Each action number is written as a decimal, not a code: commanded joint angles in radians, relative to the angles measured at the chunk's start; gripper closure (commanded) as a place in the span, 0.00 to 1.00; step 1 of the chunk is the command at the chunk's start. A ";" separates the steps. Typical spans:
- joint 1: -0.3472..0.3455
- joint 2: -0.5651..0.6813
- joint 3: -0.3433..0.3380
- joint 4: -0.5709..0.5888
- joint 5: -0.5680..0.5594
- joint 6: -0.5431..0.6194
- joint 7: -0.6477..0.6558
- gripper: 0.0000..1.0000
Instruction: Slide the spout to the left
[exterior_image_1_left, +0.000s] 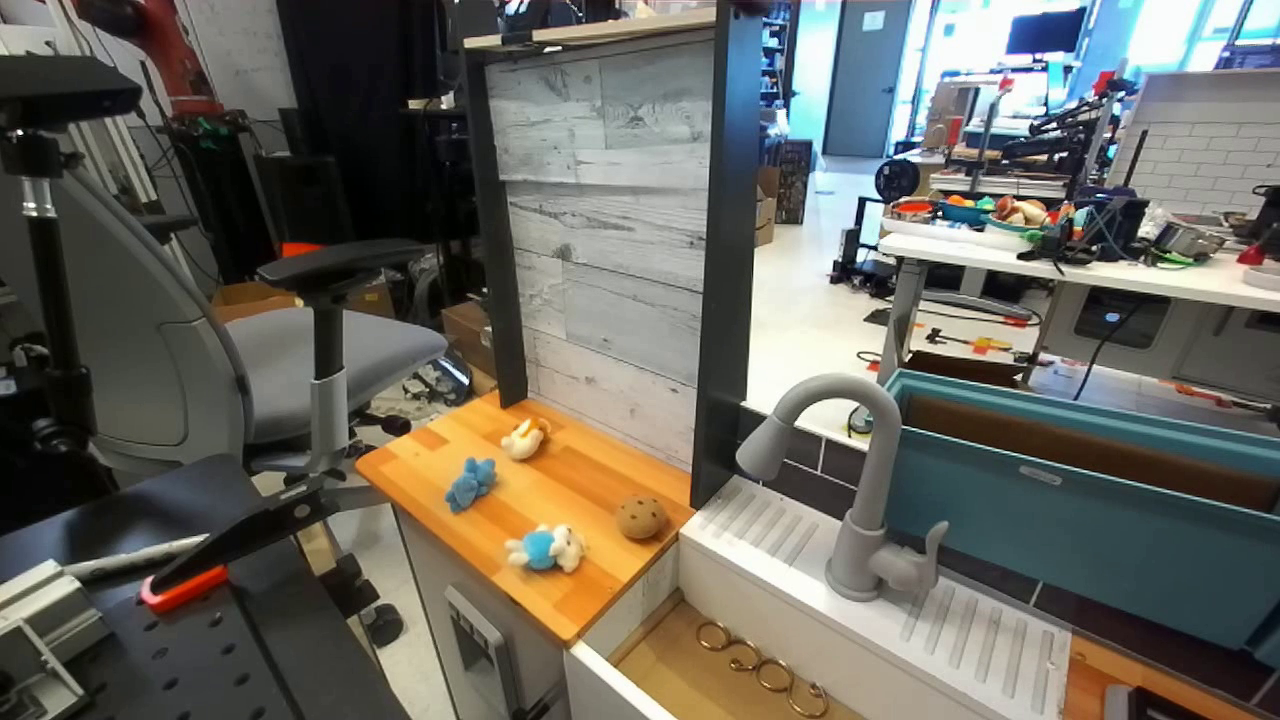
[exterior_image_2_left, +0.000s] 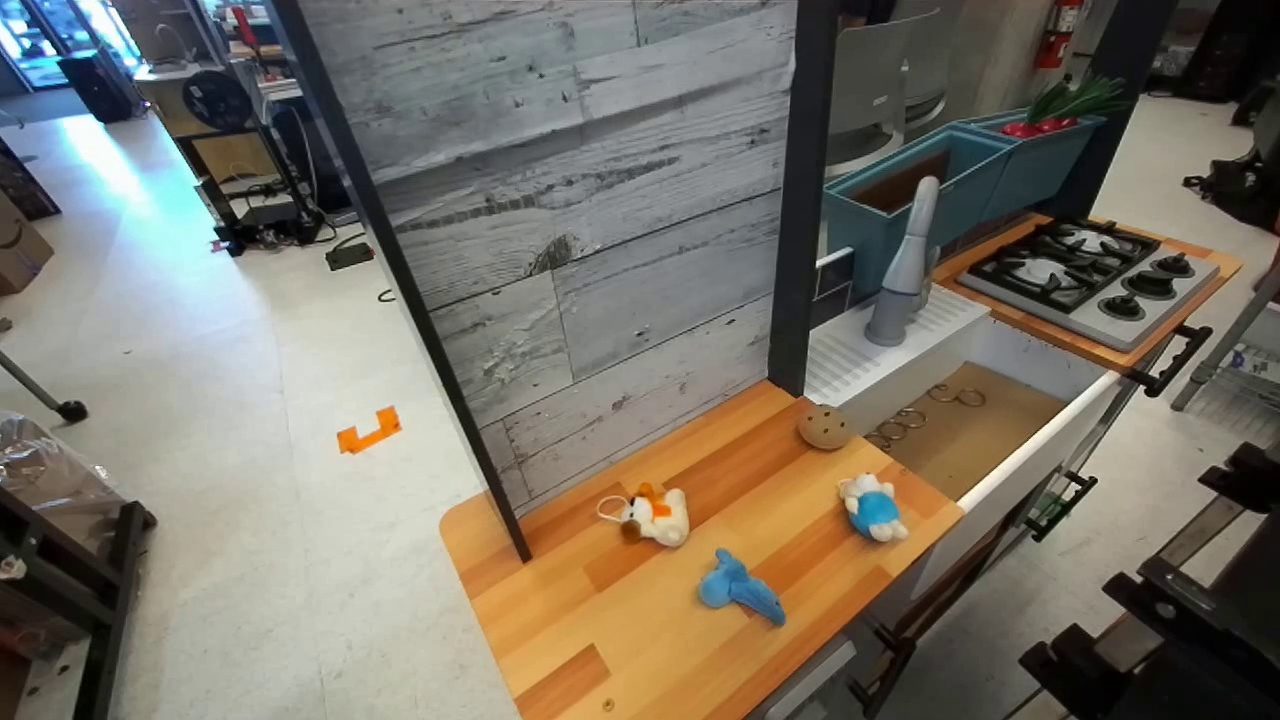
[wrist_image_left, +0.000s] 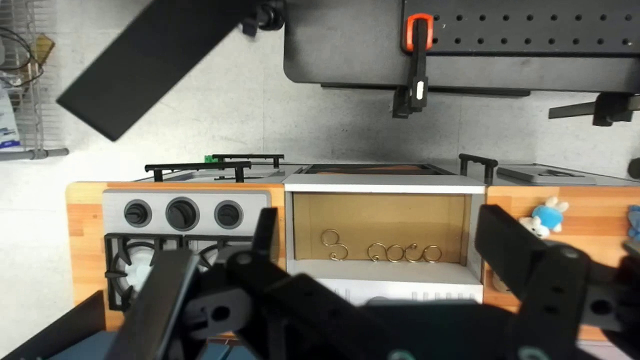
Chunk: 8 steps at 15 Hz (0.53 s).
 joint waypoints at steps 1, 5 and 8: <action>0.032 0.075 0.055 -0.018 -0.108 0.109 0.096 0.00; 0.065 0.189 0.088 -0.049 -0.144 0.278 0.246 0.00; 0.080 0.273 0.089 -0.068 -0.114 0.431 0.340 0.00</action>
